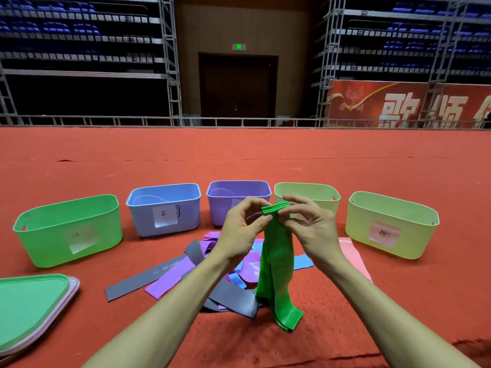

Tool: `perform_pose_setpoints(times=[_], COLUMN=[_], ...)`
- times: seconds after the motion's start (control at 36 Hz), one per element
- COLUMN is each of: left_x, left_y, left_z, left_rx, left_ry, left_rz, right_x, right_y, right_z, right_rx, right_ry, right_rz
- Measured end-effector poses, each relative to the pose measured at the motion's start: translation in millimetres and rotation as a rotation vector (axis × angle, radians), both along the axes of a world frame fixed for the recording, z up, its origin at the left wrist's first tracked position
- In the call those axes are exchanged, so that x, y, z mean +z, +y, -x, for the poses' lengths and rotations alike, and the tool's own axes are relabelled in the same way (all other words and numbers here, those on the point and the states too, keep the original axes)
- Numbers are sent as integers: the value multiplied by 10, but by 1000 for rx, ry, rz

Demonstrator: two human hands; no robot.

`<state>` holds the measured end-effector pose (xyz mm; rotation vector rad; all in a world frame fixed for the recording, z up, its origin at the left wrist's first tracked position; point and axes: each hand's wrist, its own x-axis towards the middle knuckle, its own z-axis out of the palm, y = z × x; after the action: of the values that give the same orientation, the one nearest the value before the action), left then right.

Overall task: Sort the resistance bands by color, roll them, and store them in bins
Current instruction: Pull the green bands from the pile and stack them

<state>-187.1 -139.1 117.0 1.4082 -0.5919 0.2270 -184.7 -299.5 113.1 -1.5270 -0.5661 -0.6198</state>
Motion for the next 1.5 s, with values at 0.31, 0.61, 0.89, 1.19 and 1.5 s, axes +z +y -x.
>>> perform_pose_setpoints(times=[0.31, 0.61, 0.89, 1.19, 1.5], left_x=[65, 110, 191, 216, 271], left_y=[55, 66, 15, -2, 8], left_z=[-47, -104, -65, -33, -29], left_rx=[74, 181, 154, 118, 174], left_ry=[-86, -151, -47, 40, 11], left_rz=[-116, -274, -157, -153, -96], right_x=[41, 31, 42, 21, 12], right_y=[4, -17, -40, -65, -84], right_z=[-43, -41, -11, -8, -12], right_rx=[-91, -78, 4, -48, 136], right_ry=[-20, -22, -59, -67, -16], right_rz=[79, 64, 42, 83, 29])
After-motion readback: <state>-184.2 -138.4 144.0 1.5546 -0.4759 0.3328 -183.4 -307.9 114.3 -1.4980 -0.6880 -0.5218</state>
